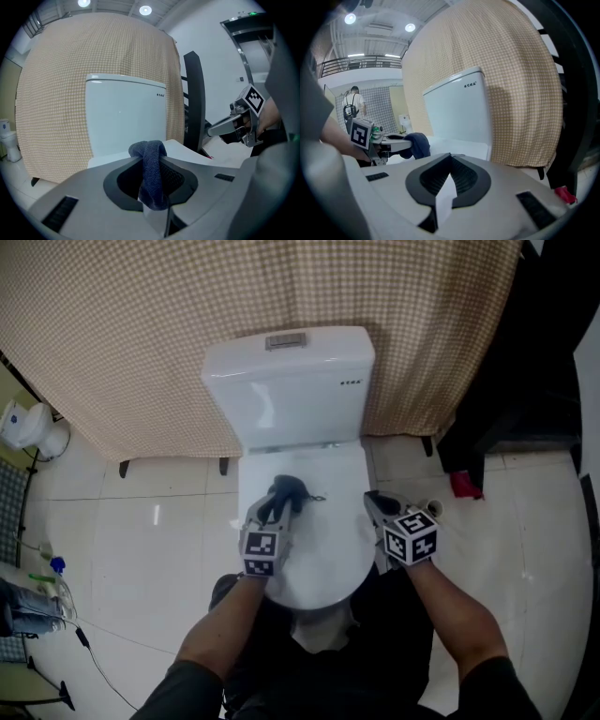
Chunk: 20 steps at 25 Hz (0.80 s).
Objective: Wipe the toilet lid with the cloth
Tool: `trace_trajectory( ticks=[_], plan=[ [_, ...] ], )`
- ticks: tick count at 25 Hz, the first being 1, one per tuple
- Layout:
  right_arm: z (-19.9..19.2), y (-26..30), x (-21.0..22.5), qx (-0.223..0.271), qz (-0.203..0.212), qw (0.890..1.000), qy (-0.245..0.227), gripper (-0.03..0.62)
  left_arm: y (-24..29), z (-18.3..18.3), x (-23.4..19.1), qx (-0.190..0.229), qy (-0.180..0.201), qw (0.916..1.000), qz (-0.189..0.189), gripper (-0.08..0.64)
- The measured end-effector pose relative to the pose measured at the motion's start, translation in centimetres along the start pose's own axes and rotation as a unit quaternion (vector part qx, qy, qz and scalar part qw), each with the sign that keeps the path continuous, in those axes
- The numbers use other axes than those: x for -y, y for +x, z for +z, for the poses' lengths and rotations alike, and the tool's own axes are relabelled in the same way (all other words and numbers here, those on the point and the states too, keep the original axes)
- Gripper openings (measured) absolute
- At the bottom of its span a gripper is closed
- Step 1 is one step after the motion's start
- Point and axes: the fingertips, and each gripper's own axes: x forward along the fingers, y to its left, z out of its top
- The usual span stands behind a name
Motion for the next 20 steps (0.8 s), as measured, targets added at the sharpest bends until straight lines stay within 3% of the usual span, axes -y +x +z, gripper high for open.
trace_trajectory(
  ticks=[20],
  plan=[
    [-0.8, 1.1, 0.6, -0.003, -0.002, 1.0, 0.02, 0.005, 2.0, -2.5, 1.3, -0.039, 0.007, 0.9992, -0.01, 0.071]
  ],
)
